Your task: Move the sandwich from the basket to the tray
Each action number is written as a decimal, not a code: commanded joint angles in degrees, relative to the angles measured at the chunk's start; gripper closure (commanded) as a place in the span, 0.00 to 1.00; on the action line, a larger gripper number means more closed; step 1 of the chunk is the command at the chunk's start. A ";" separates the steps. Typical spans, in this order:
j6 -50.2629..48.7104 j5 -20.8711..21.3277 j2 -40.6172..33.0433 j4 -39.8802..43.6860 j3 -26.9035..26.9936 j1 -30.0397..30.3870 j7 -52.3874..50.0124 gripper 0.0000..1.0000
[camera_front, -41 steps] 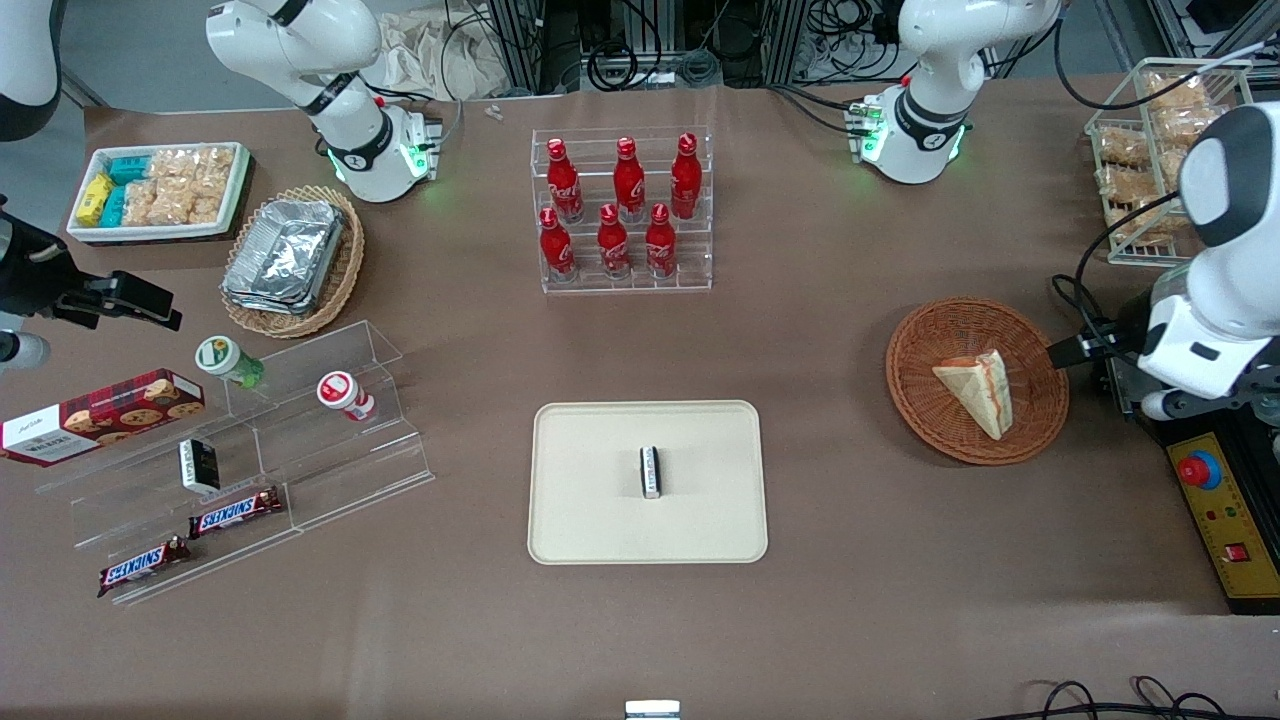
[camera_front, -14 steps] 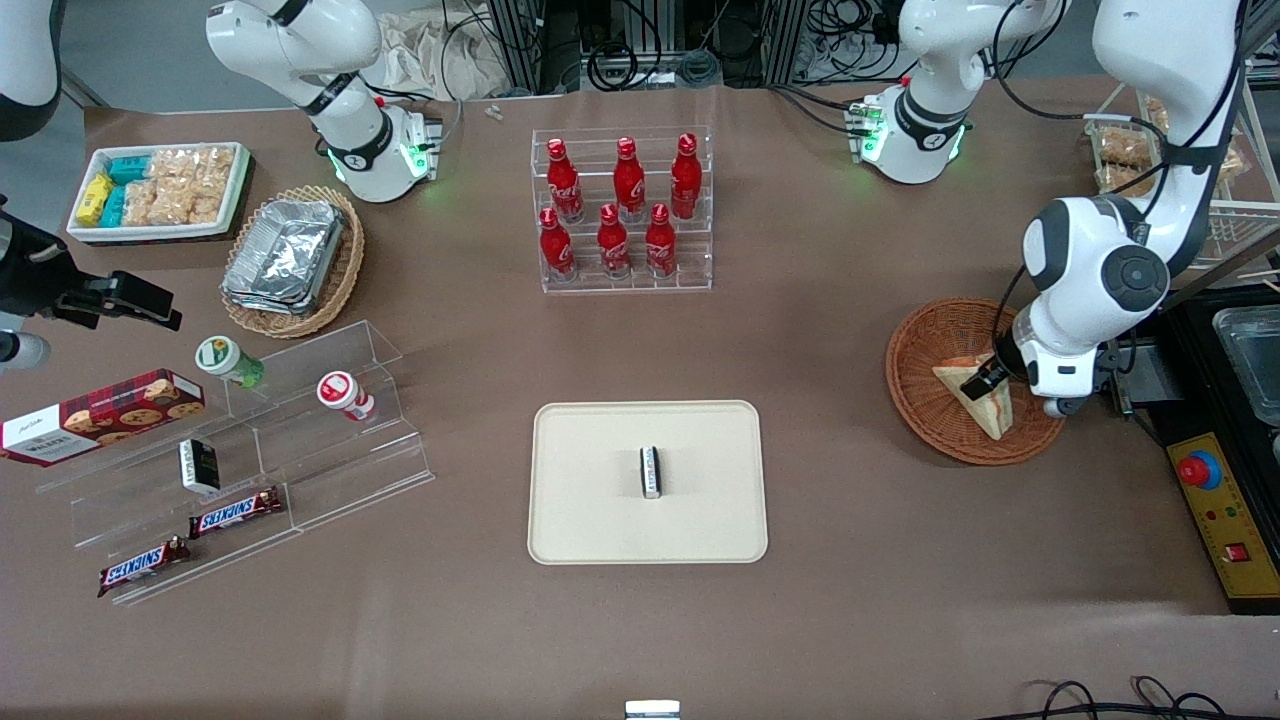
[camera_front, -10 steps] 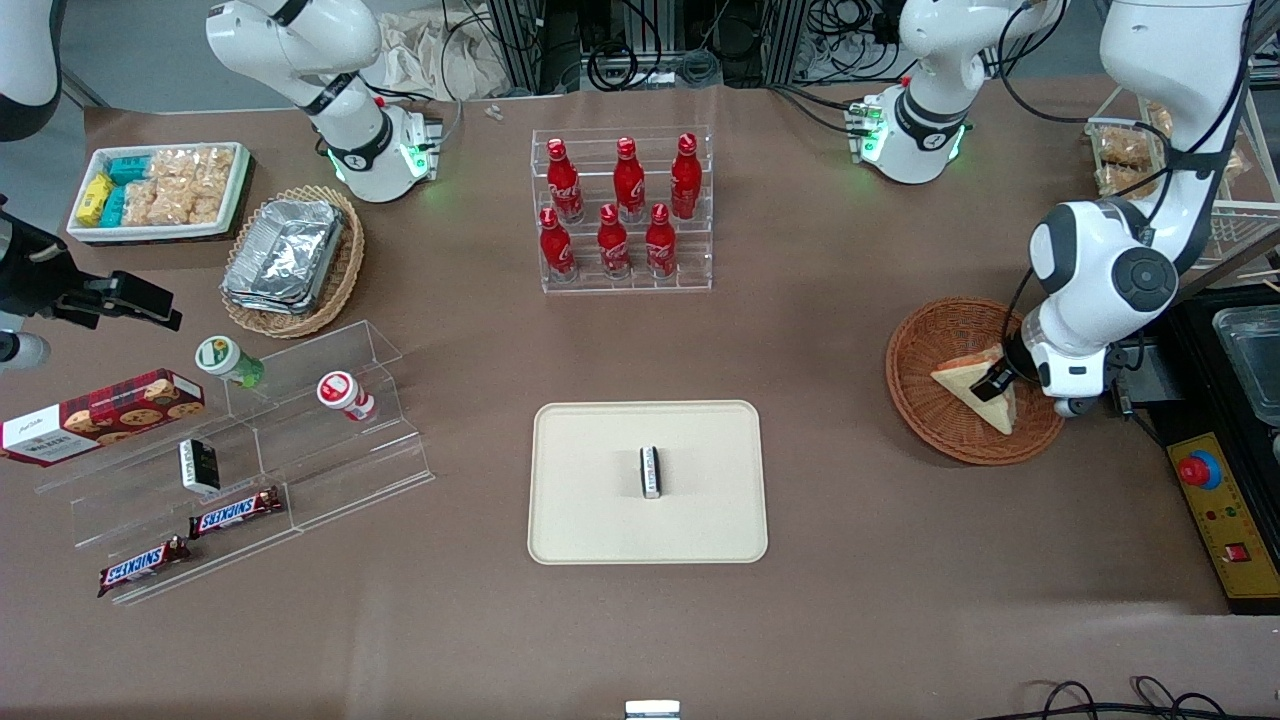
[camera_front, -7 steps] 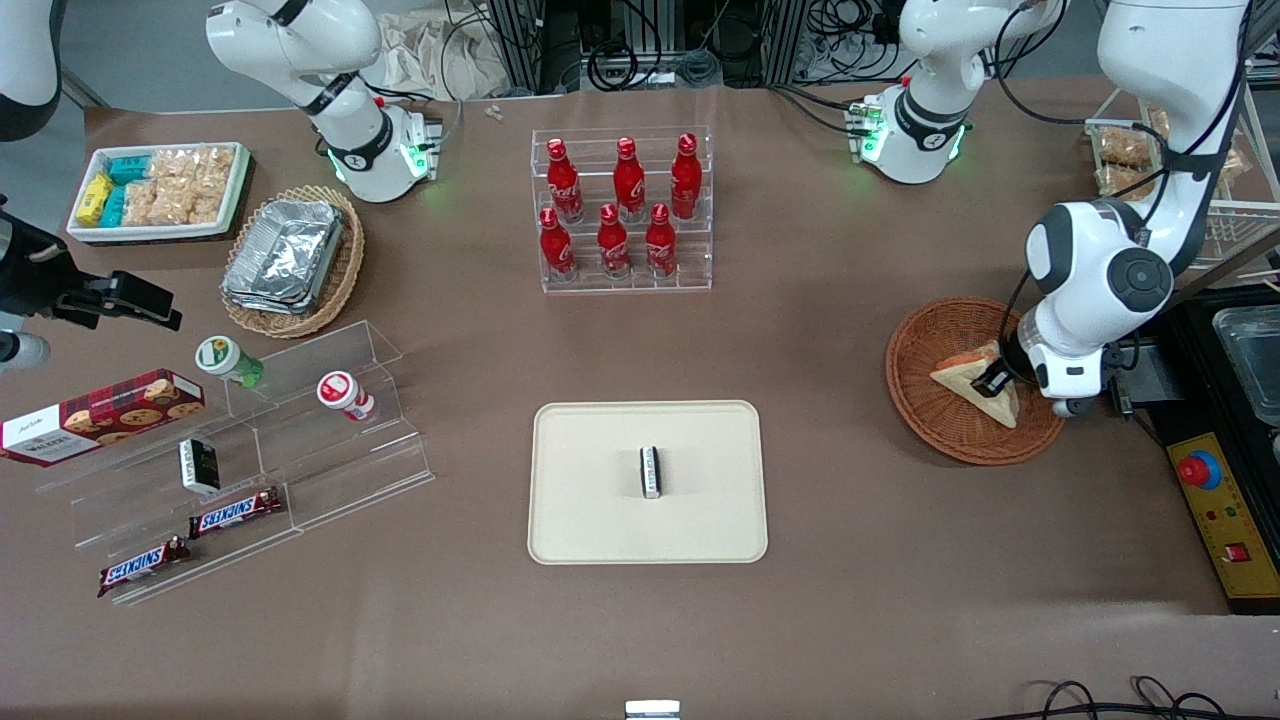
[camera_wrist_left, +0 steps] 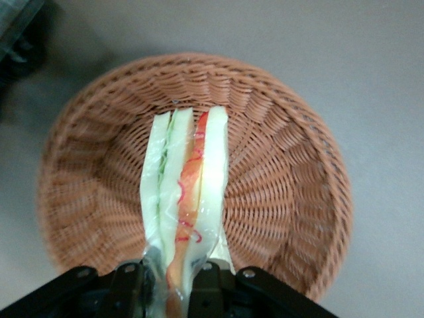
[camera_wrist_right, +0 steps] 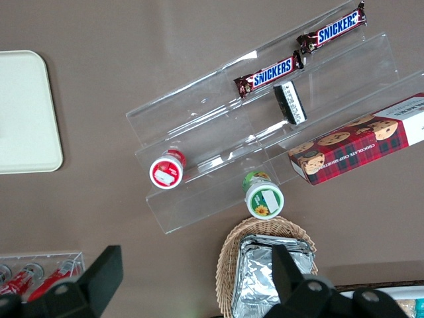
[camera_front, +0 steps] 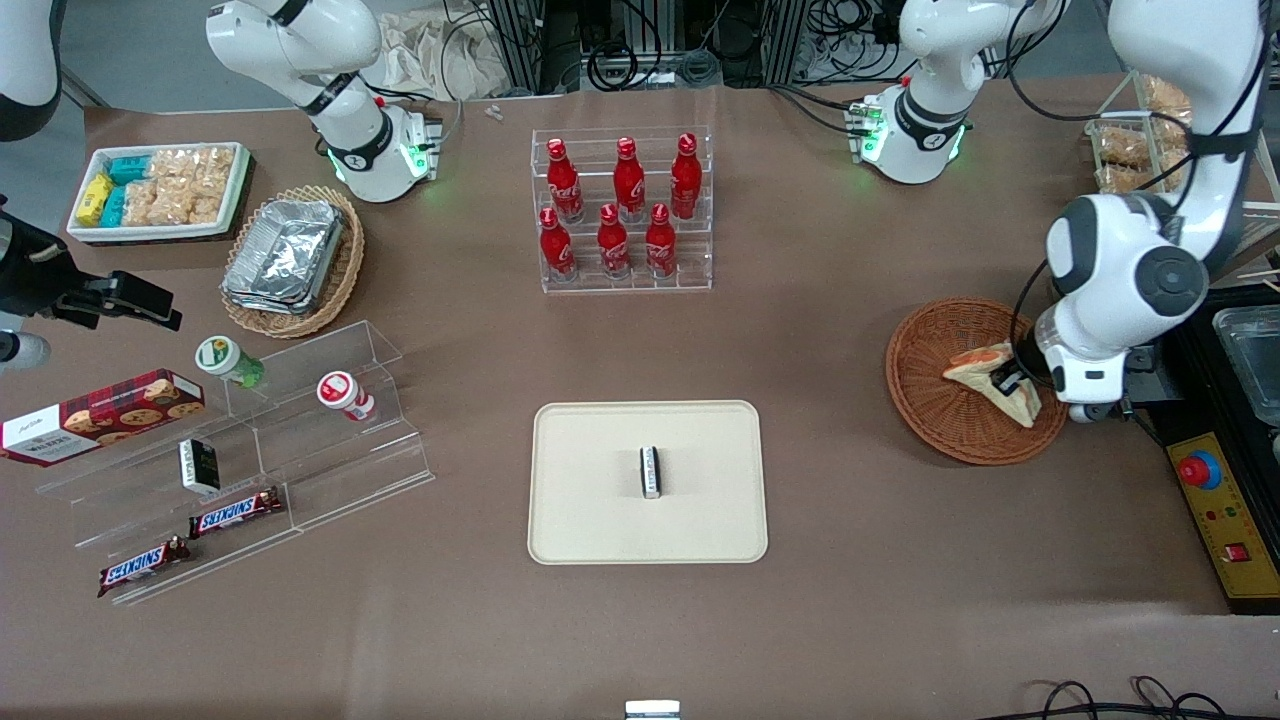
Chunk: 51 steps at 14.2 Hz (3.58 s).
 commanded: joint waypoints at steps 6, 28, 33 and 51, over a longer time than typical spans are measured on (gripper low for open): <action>-27.73 0.33 1.96 31.26 -14.11 -1.43 2.38 1.00; -6.63 19.05 45.91 49.82 -13.07 -28.15 2.55 0.74; -6.72 22.04 46.09 49.56 -13.16 -27.98 1.59 0.00; -21.13 6.48 6.12 33.05 -12.81 -10.67 8.78 0.00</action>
